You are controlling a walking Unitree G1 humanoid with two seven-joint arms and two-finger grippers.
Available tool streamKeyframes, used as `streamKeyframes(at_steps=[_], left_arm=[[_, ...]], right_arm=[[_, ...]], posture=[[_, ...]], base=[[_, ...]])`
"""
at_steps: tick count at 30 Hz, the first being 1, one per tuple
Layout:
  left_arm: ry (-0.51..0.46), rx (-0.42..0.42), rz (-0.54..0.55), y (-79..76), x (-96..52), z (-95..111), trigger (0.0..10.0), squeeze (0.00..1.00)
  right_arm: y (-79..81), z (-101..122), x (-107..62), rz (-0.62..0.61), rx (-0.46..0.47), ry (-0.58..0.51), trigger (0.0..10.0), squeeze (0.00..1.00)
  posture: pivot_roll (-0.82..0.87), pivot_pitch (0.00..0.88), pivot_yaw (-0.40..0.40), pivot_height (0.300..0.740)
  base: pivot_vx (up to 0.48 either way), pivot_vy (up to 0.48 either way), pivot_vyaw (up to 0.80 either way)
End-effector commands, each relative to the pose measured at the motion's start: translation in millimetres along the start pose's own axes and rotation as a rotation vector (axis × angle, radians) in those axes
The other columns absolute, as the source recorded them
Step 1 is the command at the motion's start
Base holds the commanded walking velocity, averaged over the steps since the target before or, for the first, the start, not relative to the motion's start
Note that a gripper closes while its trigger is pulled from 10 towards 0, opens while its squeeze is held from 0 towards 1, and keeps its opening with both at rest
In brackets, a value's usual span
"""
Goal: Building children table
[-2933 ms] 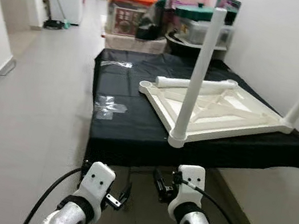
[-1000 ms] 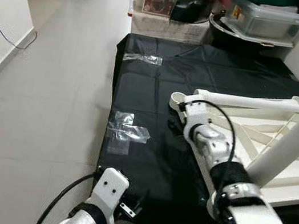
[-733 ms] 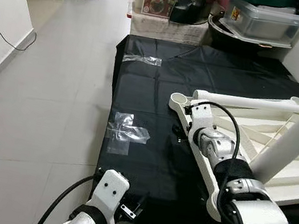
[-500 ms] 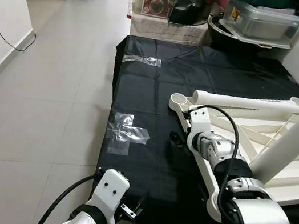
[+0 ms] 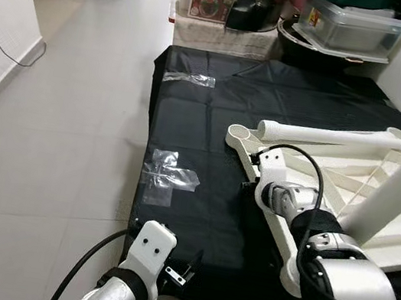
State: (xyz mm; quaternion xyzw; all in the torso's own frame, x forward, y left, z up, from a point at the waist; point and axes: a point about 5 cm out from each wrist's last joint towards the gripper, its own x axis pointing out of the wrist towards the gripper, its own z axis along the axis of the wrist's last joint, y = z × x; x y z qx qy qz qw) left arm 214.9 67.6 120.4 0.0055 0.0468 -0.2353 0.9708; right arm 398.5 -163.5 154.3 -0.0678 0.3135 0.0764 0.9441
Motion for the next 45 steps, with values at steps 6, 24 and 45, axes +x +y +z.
streamKeyframes(at_steps=[6,24,45], left_arm=[[0.036,-0.003,0.011,0.6,1.1,-6.6,10.0,0.0],[0.044,0.0,0.009,2.3,2.8,-8.1,10.0,0.0],[0.046,0.004,0.01,2.8,3.4,-9.1,10.0,0.0]], right_arm=[[13.4,4.4,0.6,0.1,-0.062,0.004,0.0,0.0],[65.9,-10.0,-2.6,0.545,-0.265,0.056,0.0,0.0],[57.0,-8.5,-20.6,0.769,-0.582,0.06,0.0,0.0]], posture=[[0.04,0.116,-0.089,0.74],[0.04,0.108,-0.085,0.74],[0.05,0.095,-0.089,0.74]], base=[[0.0,0.0,0.0],[0.0,0.0,0.0],[0.0,0.0,0.0]])
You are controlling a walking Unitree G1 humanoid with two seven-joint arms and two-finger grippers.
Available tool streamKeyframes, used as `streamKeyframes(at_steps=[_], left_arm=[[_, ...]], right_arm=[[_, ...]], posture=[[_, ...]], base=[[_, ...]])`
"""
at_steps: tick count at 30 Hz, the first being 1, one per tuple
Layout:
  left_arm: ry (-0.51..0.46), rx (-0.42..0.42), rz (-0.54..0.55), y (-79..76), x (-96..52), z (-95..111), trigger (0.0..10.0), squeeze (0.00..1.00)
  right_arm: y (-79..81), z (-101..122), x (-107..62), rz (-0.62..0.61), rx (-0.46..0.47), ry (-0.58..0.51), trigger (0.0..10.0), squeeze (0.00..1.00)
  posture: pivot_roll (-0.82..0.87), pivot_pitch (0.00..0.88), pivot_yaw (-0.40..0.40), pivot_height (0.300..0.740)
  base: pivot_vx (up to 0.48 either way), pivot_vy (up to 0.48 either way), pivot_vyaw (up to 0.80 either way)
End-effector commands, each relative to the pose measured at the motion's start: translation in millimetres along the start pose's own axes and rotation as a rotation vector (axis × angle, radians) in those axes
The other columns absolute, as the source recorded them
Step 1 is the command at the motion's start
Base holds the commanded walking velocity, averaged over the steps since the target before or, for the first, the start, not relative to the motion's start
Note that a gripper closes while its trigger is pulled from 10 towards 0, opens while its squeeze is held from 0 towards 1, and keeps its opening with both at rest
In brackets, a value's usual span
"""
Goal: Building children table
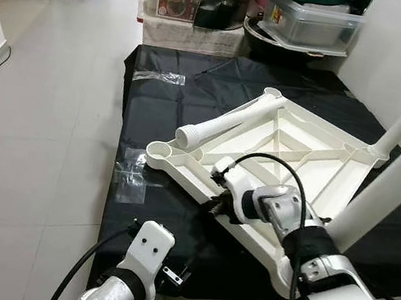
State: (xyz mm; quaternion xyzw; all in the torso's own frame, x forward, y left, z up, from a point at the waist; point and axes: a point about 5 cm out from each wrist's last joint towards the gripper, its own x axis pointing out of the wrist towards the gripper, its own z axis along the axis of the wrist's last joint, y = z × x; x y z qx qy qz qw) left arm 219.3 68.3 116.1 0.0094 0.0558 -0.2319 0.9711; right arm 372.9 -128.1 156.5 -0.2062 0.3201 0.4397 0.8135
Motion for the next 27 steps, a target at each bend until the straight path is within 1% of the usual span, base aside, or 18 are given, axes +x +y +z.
streamKeyframes(at_steps=[1,3,4,6,9,11,12,14,15,16,18,19,21,22,24,25,27], left_arm=[[0.028,0.001,0.003,0.0,-0.4,-5.6,10.0,0.0],[0.028,0.0,0.002,-0.1,-0.4,-5.9,10.0,0.0],[0.028,0.0,0.002,-0.1,-0.4,-5.9,10.0,0.0],[0.029,0.0,0.002,-0.4,-0.7,-6.2,10.0,0.0],[0.029,0.0,0.002,-0.5,-0.7,-6.2,10.0,0.0],[0.031,0.0,0.001,-0.5,-1.0,-6.7,10.0,0.0],[0.031,0.0,0.001,-0.5,-1.0,-6.7,10.0,0.0],[0.033,0.0,0.001,-0.7,-1.6,-7.3,10.0,0.0],[0.033,-0.001,0.0,-0.8,-1.8,-7.4,10.0,0.0],[0.033,-0.001,0.0,-0.8,-1.8,-7.4,10.0,0.0],[0.035,-0.001,0.0,-1.1,-2.5,-7.9,10.0,0.0],[0.035,-0.001,0.0,-1.1,-2.5,-7.9,10.0,0.0],[0.036,-0.003,0.0,-1.3,-2.9,-8.4,10.0,0.0],[0.036,-0.003,0.0,-1.3,-2.9,-8.4,10.0,0.0],[0.035,-0.003,0.0,-1.1,-3.0,-8.2,10.0,0.0],[0.035,-0.003,0.0,-1.1,-3.0,-8.2,10.0,0.0],[0.035,-0.002,0.0,-0.8,-2.7,-7.7,10.0,0.0]], right_arm=[[12.4,5.2,4.5,0.137,-0.098,-0.003,0.0,0.0],[6.8,0.7,-2.6,0.156,-0.149,0.032,0.0,0.0],[6.8,0.7,-2.6,0.156,-0.149,0.032,0.0,0.0],[1.1,-5.9,-10.0,0.187,-0.204,0.077,0.0,0.0],[-0.7,-8.3,-12.5,0.197,-0.222,0.095,0.0,0.0],[-5.7,-15.3,-20.3,0.227,-0.281,0.153,0.0,0.0],[-5.7,-15.3,-20.3,0.227,-0.281,0.153,0.0,0.0],[-10.7,-23.9,-30.3,0.271,-0.356,0.221,0.0,0.0],[-12.6,-26.9,-34.0,0.284,-0.377,0.243,0.0,0.0],[-12.6,-26.9,-34.0,0.284,-0.377,0.243,0.0,0.0],[-17.7,-32.9,-39.7,0.268,-0.418,0.296,0.0,0.0],[-17.7,-32.9,-39.7,0.268,-0.418,0.296,0.0,0.0],[-22.7,-40.2,-45.4,0.256,-0.459,0.355,0.0,0.0],[-22.7,-40.2,-45.4,0.256,-0.459,0.355,0.0,0.0],[-27.3,-46.8,-49.9,0.233,-0.497,0.418,0.0,0.0],[-27.3,-46.8,-49.9,0.233,-0.497,0.418,0.0,0.0],[-31.1,-50.0,-53.6,0.213,-0.53,0.463,0.0,0.0]], posture=[[0.05,0.093,-0.089,0.74],[0.05,0.092,-0.088,0.74],[0.05,0.092,-0.088,0.74],[0.05,0.088,-0.091,0.74],[0.05,0.088,-0.091,0.74],[0.05,0.085,-0.089,0.74],[0.05,0.085,-0.089,0.74],[0.06,0.081,-0.09,0.74],[0.06,0.08,-0.09,0.74],[0.06,0.08,-0.09,0.74],[0.06,0.078,-0.09,0.74],[0.06,0.078,-0.09,0.74],[0.06,0.079,-0.089,0.74],[0.06,0.079,-0.089,0.74],[0.06,0.084,-0.092,0.74],[0.06,0.084,-0.092,0.74],[0.06,0.089,-0.093,0.74]], base=[[0.0,0.0,0.0],[0.0,0.0,0.0],[0.0,0.0,0.0],[0.0,0.0,0.0],[0.0,0.0,0.0],[0.0,0.0,0.0],[0.0,0.0,0.0],[0.0,0.0,0.0],[0.0,0.0,0.0],[0.0,0.0,0.0],[0.0,0.0,0.0],[0.0,0.0,0.0],[0.0,0.0,0.0],[0.0,0.0,0.0],[0.0,0.0,0.0],[0.0,0.0,0.0],[0.0,0.0,0.0]])
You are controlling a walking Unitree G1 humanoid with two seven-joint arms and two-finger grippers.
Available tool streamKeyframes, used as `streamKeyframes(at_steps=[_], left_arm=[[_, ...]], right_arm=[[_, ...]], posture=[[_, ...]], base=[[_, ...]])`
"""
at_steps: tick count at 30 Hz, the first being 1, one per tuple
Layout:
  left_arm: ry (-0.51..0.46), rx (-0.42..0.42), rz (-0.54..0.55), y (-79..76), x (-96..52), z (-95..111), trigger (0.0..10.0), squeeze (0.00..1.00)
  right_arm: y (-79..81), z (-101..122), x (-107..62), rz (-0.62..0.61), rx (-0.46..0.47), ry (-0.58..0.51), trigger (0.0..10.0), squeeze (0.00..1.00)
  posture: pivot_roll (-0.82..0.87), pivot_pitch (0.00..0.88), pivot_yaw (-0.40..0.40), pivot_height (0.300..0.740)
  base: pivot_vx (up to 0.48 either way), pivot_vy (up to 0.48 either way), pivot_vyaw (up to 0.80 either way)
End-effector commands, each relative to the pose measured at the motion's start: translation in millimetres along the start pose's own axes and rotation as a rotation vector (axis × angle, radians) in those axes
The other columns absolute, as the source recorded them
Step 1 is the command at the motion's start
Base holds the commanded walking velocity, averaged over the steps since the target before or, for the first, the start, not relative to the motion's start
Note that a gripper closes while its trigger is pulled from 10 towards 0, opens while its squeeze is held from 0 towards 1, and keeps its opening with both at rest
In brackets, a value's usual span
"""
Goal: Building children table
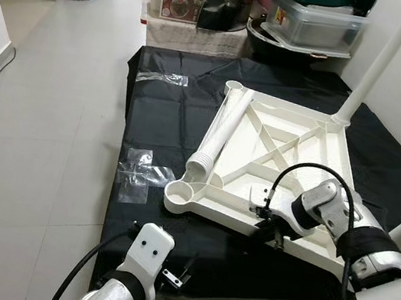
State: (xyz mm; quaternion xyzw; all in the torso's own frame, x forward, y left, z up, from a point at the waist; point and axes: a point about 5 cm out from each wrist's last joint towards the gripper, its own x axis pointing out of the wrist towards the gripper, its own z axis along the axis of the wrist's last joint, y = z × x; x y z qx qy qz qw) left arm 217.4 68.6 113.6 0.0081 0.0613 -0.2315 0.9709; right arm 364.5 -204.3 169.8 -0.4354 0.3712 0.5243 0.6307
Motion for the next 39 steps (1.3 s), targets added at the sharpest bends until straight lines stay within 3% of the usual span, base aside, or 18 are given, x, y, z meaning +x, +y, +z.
streamKeyframes(at_steps=[1,6,9,12,14,18,29,31,32,39], left_arm=[[0.024,0.003,0.0,0.1,-1.0,-4.7,10.0,0.0],[0.023,0.004,0.001,0.3,-0.9,-4.4,10.0,0.0],[0.022,0.004,0.002,0.2,-0.9,-4.2,10.0,0.0],[0.022,0.004,0.002,0.2,-0.9,-4.2,10.0,0.0],[0.022,0.004,0.003,0.3,-0.8,-4.0,10.0,0.0],[0.023,0.004,0.003,0.7,-0.5,-3.7,10.0,0.0],[0.024,0.007,0.004,1.3,0.8,-3.9,10.0,0.0],[0.024,0.007,0.004,1.4,0.9,-3.8,10.0,0.0],[0.024,0.006,0.004,1.3,1.0,-3.8,10.0,0.0],[0.025,0.006,0.005,1.9,1.5,-4.2,10.0,0.0]], right_arm=[[4.7,-8.4,4.7,0.04,-0.088,0.115,0.0,0.0],[3.7,-13.1,0.8,0.031,-0.122,0.16,0.0,0.0],[1.1,-24.2,-6.3,-0.003,-0.154,0.253,0.0,0.0],[1.1,-24.2,-6.3,-0.003,-0.154,0.253,0.0,0.0],[-0.4,-37.3,-16.2,-0.027,-0.183,0.349,0.0,0.0],[-1.5,-45.1,-22.4,-0.046,-0.194,0.406,0.0,0.0],[-4.6,-56.6,-29.4,-0.102,-0.293,0.541,0.0,0.0],[-5.2,-54.6,-27.9,-0.109,-0.284,0.523,0.0,0.0],[-6.0,-50.8,-25.3,-0.122,-0.275,0.489,10.0,0.0],[-9.0,-38.1,-18.6,-0.156,-0.291,0.409,10.0,0.0]], posture=[[0.06,0.089,-0.093,0.74],[0.06,0.091,-0.093,0.74],[0.06,0.093,-0.094,0.74],[0.06,0.093,-0.094,0.74],[0.06,0.099,-0.092,0.74],[0.06,0.101,-0.091,0.74],[0.06,0.101,-0.089,0.74],[0.06,0.101,-0.089,0.74],[0.06,0.1,-0.088,0.74],[0.06,0.099,-0.088,0.74]], base=[[0.0,0.0,0.0],[0.0,0.0,0.0],[0.0,0.0,0.0],[0.0,0.0,0.0],[0.0,0.0,0.0],[0.0,0.0,0.0],[0.0,0.0,0.0],[0.0,0.0,0.0],[0.0,0.0,0.0],[0.0,0.0,0.0]])
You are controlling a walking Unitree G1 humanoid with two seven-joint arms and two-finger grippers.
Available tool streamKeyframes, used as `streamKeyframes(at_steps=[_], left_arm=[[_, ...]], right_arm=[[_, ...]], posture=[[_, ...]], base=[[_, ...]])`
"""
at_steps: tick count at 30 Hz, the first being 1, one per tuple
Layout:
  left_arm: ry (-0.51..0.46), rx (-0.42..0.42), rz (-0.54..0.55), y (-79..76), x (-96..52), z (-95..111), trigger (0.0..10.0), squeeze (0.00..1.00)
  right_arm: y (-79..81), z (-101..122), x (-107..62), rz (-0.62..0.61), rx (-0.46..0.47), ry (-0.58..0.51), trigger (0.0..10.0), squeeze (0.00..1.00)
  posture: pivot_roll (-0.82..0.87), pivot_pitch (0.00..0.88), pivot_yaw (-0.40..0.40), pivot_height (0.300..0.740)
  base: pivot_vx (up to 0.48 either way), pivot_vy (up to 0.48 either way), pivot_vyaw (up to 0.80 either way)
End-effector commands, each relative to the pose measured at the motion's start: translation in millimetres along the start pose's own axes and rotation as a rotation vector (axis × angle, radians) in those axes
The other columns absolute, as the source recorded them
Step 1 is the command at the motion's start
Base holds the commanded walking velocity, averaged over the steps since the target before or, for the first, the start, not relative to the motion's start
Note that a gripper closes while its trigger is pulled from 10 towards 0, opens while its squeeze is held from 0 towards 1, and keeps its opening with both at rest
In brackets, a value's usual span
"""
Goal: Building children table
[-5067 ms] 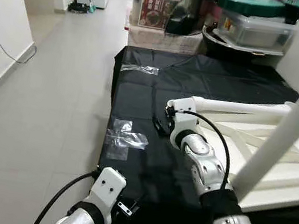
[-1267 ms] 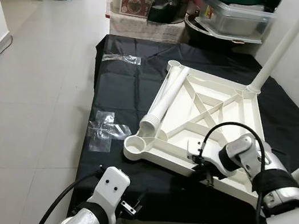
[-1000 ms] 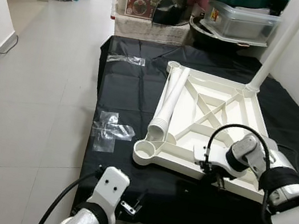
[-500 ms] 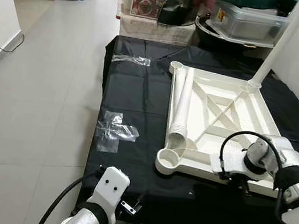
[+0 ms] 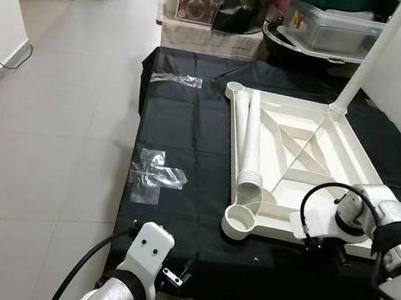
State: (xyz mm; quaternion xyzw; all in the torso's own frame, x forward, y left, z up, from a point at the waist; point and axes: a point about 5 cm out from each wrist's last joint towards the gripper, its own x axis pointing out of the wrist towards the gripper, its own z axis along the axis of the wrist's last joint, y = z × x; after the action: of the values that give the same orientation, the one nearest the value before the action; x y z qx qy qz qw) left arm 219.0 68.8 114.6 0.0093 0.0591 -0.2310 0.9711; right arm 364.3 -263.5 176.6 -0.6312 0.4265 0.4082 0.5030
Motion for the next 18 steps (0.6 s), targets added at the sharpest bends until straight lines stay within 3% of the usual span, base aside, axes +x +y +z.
streamKeyframes(at_steps=[1,5,6,8,16,17,18], left_arm=[[0.03,0.002,0.004,1.5,0.7,-5.7,10.0,0.0],[0.029,0.002,0.005,1.7,0.8,-5.9,10.0,0.0],[0.03,0.003,0.005,1.8,0.8,-6.2,10.0,0.0],[0.031,0.003,0.005,2.1,1.1,-6.5,10.0,0.0],[0.032,0.004,0.005,2.4,1.4,-6.6,10.0,0.0],[0.033,0.004,0.005,2.7,1.7,-6.9,10.0,0.0],[0.034,0.004,0.005,3.2,2.0,-7.3,10.0,0.0]], right_arm=[[-9.4,20.6,-0.2,-0.083,-0.066,-0.088,10.0,0.0],[-10.3,21.6,-0.5,-0.094,-0.066,-0.095,10.0,0.0],[-10.5,22.2,-0.3,-0.1,-0.064,-0.102,10.0,0.99],[-11.0,24.1,-0.1,-0.102,-0.046,-0.123,10.0,1.0],[-9.9,22.2,-1.6,-0.077,-0.034,-0.132,10.0,1.0],[-10.7,19.9,-4.6,-0.076,-0.033,-0.132,10.0,0.0],[-12.4,17.4,-10.0,-0.077,-0.029,-0.144,10.0,0.0]], posture=[[0.05,0.095,-0.089,0.74],[0.05,0.096,-0.089,0.74],[0.05,0.094,-0.088,0.74],[0.05,0.093,-0.089,0.74],[0.05,0.092,-0.087,0.74],[0.05,0.088,-0.083,0.74],[0.05,0.086,-0.082,0.74]], base=[[0.0,0.0,0.0],[0.0,0.0,0.0],[0.0,0.0,0.0],[0.0,0.0,0.0],[0.0,0.0,0.0],[0.0,0.0,0.0],[0.0,0.0,0.0]])
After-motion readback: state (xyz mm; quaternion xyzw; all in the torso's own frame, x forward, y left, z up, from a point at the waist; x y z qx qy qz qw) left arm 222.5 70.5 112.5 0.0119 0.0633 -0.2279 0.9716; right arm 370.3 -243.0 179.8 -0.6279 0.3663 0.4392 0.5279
